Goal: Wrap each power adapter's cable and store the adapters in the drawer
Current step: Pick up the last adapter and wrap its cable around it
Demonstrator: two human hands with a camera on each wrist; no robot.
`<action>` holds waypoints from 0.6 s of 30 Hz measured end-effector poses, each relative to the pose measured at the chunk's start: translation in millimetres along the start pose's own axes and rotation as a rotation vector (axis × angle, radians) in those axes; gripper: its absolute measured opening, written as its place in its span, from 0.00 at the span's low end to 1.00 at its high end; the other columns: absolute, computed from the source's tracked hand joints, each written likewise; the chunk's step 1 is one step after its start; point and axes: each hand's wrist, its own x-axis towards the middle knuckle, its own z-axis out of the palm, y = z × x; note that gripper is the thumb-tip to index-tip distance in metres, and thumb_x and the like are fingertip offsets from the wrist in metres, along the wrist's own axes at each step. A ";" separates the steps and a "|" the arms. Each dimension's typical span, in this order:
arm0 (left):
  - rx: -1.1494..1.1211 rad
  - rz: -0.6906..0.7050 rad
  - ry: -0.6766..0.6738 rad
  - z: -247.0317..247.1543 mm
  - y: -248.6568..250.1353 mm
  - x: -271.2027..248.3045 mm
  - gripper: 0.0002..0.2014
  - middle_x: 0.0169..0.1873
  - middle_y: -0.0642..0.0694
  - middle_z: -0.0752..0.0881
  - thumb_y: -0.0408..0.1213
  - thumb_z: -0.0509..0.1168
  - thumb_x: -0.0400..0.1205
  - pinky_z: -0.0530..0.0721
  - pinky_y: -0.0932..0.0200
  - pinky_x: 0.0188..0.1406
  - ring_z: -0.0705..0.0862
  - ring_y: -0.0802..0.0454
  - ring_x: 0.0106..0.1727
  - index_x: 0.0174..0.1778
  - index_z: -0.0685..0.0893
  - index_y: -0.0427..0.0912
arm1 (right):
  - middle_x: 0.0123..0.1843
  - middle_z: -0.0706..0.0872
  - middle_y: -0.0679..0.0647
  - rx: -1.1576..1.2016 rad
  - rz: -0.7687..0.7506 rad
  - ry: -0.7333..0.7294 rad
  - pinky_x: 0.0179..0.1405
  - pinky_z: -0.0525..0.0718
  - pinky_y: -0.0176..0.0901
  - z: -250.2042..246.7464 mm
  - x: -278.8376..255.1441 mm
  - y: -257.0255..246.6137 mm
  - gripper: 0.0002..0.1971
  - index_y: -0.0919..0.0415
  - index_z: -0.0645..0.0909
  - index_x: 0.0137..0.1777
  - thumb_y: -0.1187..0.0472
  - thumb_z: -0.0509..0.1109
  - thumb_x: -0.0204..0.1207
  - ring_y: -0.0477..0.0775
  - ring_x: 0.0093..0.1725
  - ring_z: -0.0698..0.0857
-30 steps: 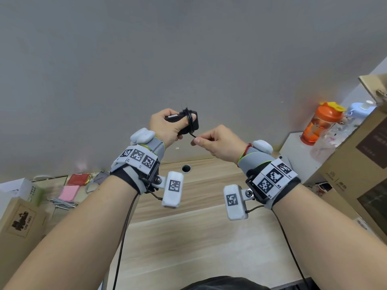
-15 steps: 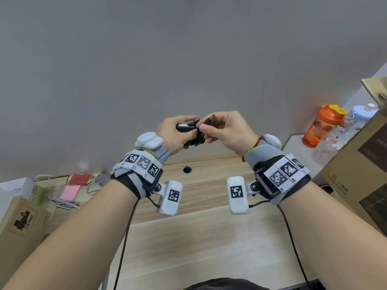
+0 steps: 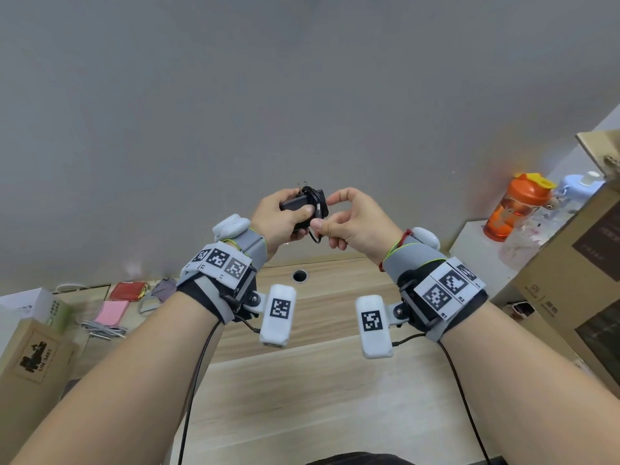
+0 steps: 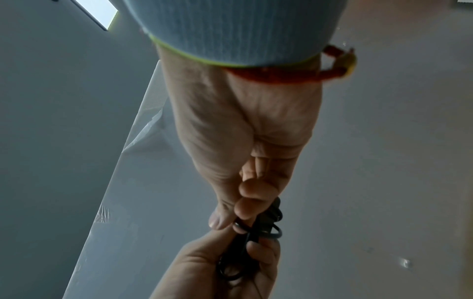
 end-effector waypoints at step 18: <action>0.146 0.039 -0.068 9.4 4.7 -6.8 0.16 0.46 0.36 0.84 0.31 0.68 0.81 0.84 0.53 0.33 0.81 0.45 0.33 0.61 0.72 0.44 | 0.30 0.89 0.52 -0.214 -0.052 0.383 0.35 0.91 0.45 -4.5 11.4 5.2 0.08 0.59 0.85 0.40 0.62 0.84 0.68 0.49 0.25 0.85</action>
